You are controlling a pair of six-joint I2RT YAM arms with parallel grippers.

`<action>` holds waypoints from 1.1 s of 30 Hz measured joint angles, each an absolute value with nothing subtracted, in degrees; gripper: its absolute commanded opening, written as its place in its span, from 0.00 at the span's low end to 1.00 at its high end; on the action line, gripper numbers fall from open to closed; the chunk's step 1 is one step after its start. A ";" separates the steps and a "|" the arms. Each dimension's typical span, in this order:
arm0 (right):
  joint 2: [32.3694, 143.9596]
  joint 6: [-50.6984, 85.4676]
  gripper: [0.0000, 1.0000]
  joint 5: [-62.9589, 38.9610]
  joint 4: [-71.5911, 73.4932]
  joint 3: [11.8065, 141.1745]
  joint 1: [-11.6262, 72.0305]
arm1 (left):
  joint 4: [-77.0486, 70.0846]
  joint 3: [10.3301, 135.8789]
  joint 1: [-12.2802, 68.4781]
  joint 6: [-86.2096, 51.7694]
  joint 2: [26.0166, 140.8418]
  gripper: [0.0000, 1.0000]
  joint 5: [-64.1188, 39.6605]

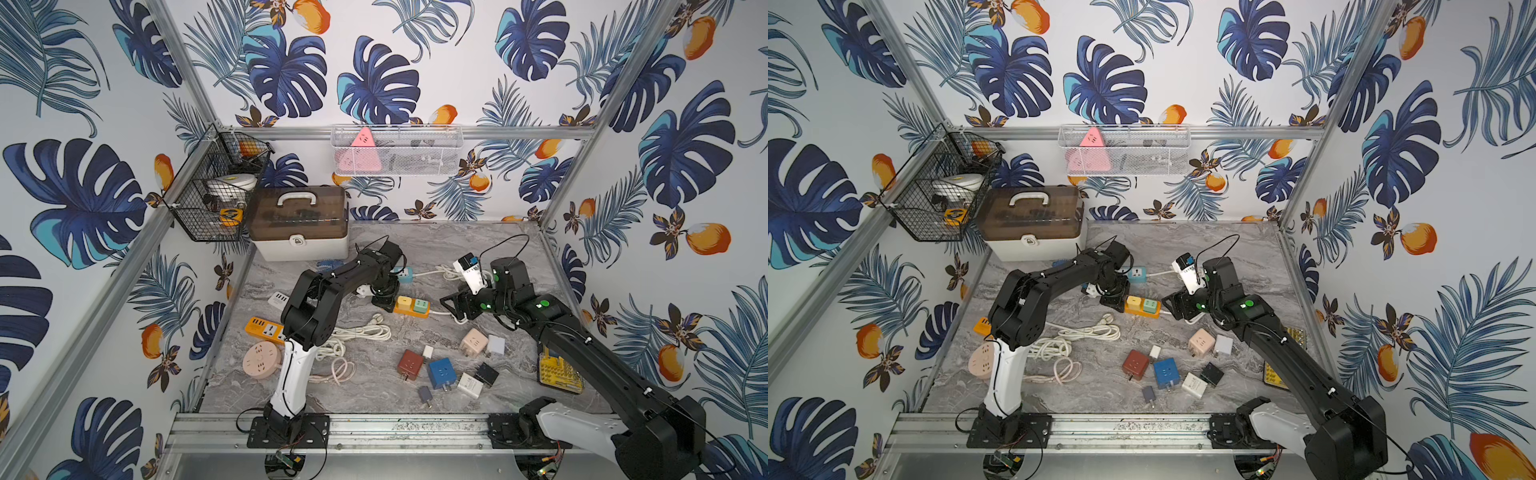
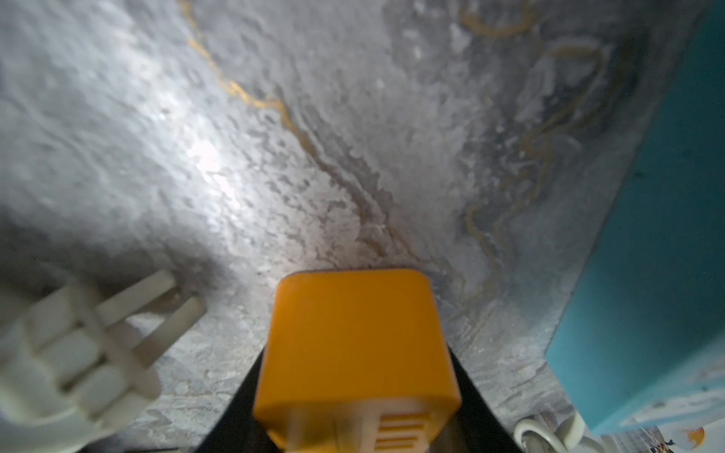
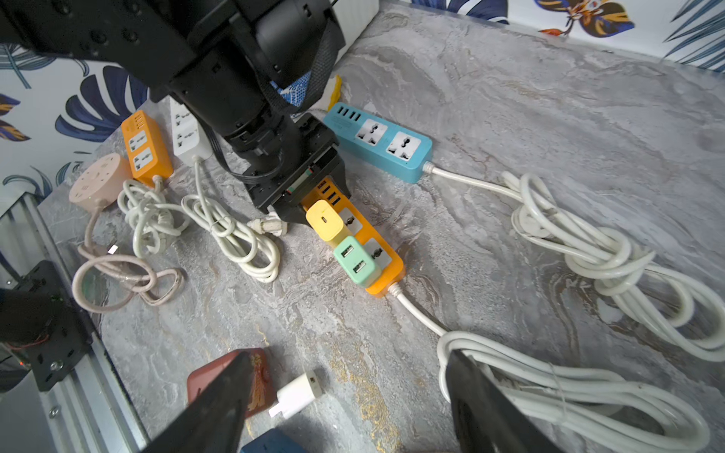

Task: Pull the plug off the socket
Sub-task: Move the socket to the center of the board, then remove the plug from the socket.

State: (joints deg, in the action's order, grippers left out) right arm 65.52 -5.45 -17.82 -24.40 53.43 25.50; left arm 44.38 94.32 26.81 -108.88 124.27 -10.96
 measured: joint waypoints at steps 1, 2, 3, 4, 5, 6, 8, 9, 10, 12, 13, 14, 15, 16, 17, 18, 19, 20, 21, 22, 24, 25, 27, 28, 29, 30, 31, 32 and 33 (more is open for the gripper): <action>65.54 -5.61 0.78 -17.82 -24.38 53.25 25.56 | 44.38 94.15 26.63 -108.68 124.25 0.33 -11.05; 65.54 -5.67 0.78 -17.78 -24.40 53.06 25.61 | 44.36 93.95 26.46 -108.60 124.14 0.30 -11.14; 65.58 -5.82 0.78 -17.78 -24.38 52.95 25.67 | 44.36 93.60 26.26 -108.33 123.98 0.28 -11.20; 65.67 -5.89 0.77 -17.50 -24.40 52.86 25.74 | 44.10 93.12 26.04 -108.20 123.74 0.24 -11.27; 65.80 -6.13 0.77 -17.43 -24.40 52.86 25.80 | 43.75 92.60 25.80 -108.01 123.44 0.22 -11.35; 65.95 -6.44 0.77 -17.41 -24.38 52.86 25.89 | 43.59 92.25 25.63 -107.87 123.22 0.18 -11.40; 66.61 -6.90 0.76 -17.19 -24.40 52.95 26.24 | 43.51 91.83 25.08 -107.57 122.93 0.14 -11.60; 67.00 -7.18 0.76 -16.99 -24.40 53.01 26.50 | 43.53 91.70 24.84 -107.18 122.85 0.13 -11.62; 67.53 -7.77 0.76 -16.91 -24.47 53.17 26.85 | 43.53 91.55 24.53 -106.72 122.72 0.11 -11.62; 68.45 -8.80 0.75 -16.69 -24.49 53.45 27.55 | 43.46 90.98 23.90 -106.21 122.28 0.09 -11.57; 68.88 -9.50 0.75 -16.45 -24.49 53.52 27.83 | 43.40 90.50 23.55 -105.97 121.95 0.06 -11.51; 69.36 -10.09 0.75 -16.36 -24.45 53.52 28.12 | 43.29 90.00 23.29 -105.56 121.62 0.05 -11.42; 69.76 -10.59 0.75 -16.36 -24.43 53.52 28.21 | 43.18 89.54 23.05 -105.14 121.30 0.04 -11.35; 70.26 -11.44 0.75 -16.38 -24.23 53.52 28.47 | 43.13 88.97 22.72 -104.81 120.92 0.02 -11.31; 70.78 -12.03 0.74 -16.51 -23.97 53.52 28.49 | 43.07 88.51 22.41 -104.47 120.64 0.00 -11.29; 71.48 -12.95 0.74 -16.75 -23.62 53.58 28.62 | 43.07 88.01 22.02 -103.90 120.31 0.00 -11.33; 72.40 -13.63 0.73 -17.08 -23.33 53.76 28.84 | 43.07 87.44 21.58 -103.46 119.96 0.00 -11.35; 73.34 -14.50 0.72 -17.32 -23.18 54.11 29.19 | 43.00 86.94 21.21 -103.15 119.63 0.00 -11.38; 74.50 -15.20 0.72 -17.45 -22.85 54.61 29.74 | 42.94 86.24 20.75 -102.67 119.17 0.00 -11.38; 75.75 -16.08 0.72 -17.47 -22.68 55.22 30.39 | 42.83 85.60 20.36 -102.10 118.74 0.00 -11.40; 78.04 -17.52 0.71 -17.41 -22.48 56.45 31.75 | 42.68 84.36 19.55 -101.49 117.93 0.00 -11.40; 79.20 -18.00 0.70 -17.15 -22.31 57.04 32.73 | 42.61 83.81 19.14 -100.92 117.54 0.00 -11.40; 81.19 -18.98 0.69 -16.75 -21.82 57.89 34.65 | 42.39 82.74 18.39 -100.22 116.88 0.00 -11.51; 82.19 -19.18 0.68 -16.75 -21.41 58.26 35.53 | 42.24 82.21 18.02 -99.88 116.55 0.00 -11.60; 83.13 -19.49 0.67 -16.75 -20.99 58.57 36.18 | 42.06 81.76 17.72 -99.50 116.29 0.00 -11.66; 84.25 -19.59 0.66 -16.69 -20.38 58.92 36.75 | 41.89 81.25 17.37 -99.13 115.98 0.00 -11.84; 85.43 -19.90 0.65 -15.99 -19.97 59.40 37.21 | 41.60 80.77 17.04 -98.89 115.72 0.00 -12.03; 86.59 -20.05 0.64 -15.51 -19.77 59.96 37.74 | 41.45 80.47 16.82 -98.85 115.55 0.00 -12.10; 87.96 -20.05 0.63 -14.87 -19.40 60.66 38.48 | 41.28 80.18 16.60 -98.74 115.37 0.00 -12.29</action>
